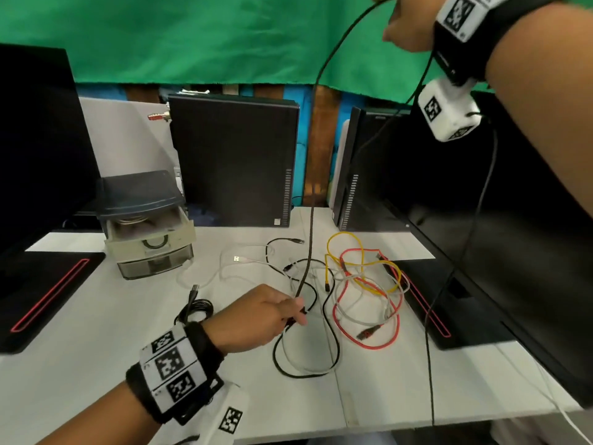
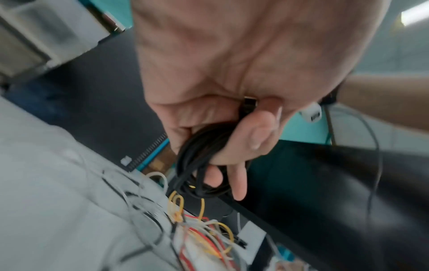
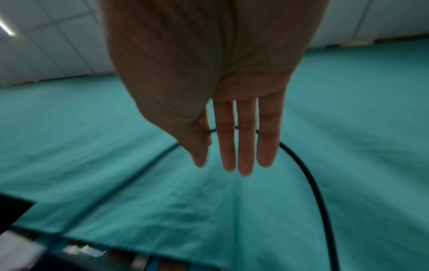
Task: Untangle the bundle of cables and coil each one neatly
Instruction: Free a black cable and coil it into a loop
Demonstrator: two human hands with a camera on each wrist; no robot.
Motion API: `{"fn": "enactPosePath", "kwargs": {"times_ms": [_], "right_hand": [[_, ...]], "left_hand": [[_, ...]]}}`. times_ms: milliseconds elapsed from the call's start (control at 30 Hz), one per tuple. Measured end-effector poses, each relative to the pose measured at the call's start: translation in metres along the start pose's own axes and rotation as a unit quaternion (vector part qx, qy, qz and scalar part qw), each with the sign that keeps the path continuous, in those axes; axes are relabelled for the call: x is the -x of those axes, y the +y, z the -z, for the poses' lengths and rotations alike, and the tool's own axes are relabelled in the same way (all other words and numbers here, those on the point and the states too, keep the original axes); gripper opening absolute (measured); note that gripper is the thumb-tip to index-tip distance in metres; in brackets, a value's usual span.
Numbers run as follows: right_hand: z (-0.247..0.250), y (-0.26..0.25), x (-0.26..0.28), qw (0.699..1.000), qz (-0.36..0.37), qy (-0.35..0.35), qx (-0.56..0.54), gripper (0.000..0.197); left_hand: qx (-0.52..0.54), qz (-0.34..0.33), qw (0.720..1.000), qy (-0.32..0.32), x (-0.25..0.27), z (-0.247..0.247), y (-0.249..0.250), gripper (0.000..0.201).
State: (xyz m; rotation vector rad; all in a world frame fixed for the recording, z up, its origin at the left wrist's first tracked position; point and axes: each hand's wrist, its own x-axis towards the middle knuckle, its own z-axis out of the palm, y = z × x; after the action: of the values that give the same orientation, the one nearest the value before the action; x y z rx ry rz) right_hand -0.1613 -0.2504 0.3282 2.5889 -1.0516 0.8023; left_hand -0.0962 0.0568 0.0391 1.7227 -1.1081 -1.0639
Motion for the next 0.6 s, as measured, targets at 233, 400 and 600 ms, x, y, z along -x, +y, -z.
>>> {"fn": "enactPosePath", "kwargs": {"times_ms": [233, 400, 600], "right_hand": [[-0.056, -0.083, 0.195, 0.891, 0.134, -0.248, -0.356, 0.024], [-0.106, -0.101, 0.261, 0.761, 0.106, -0.307, -0.562, 0.030], [-0.147, -0.086, 0.271, 0.749, -0.055, -0.204, -0.628, 0.020]], "left_hand": [[0.131, -0.039, 0.990, -0.021, 0.033, 0.016, 0.025, 0.052], [0.272, -0.047, 0.961, 0.000, 0.040, 0.037, 0.032, 0.049], [0.488, -0.106, 0.864, 0.062, 0.043, 0.060, 0.039, 0.048]]}}
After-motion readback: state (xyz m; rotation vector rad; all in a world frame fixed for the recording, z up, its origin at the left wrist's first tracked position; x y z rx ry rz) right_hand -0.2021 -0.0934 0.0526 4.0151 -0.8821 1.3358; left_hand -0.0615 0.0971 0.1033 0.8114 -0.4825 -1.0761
